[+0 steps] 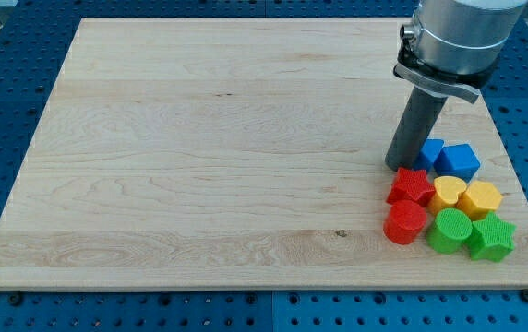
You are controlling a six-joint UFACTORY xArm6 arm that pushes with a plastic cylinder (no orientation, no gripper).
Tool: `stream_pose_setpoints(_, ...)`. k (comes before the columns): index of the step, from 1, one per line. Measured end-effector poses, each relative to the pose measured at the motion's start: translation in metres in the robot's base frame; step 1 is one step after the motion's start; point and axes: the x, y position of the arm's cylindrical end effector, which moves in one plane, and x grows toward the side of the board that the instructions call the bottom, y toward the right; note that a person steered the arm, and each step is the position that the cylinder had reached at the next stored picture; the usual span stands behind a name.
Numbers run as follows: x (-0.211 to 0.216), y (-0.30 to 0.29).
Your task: Separate red circle from group of blocks
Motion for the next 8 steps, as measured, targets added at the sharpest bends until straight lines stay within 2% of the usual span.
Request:
stream_pose_setpoints(2,-0.011,-0.004)
stream_pose_setpoints(4,-0.046,-0.033)
stream_pose_setpoints(6,-0.054,-0.037)
stream_pose_setpoints(8,-0.110,-0.018)
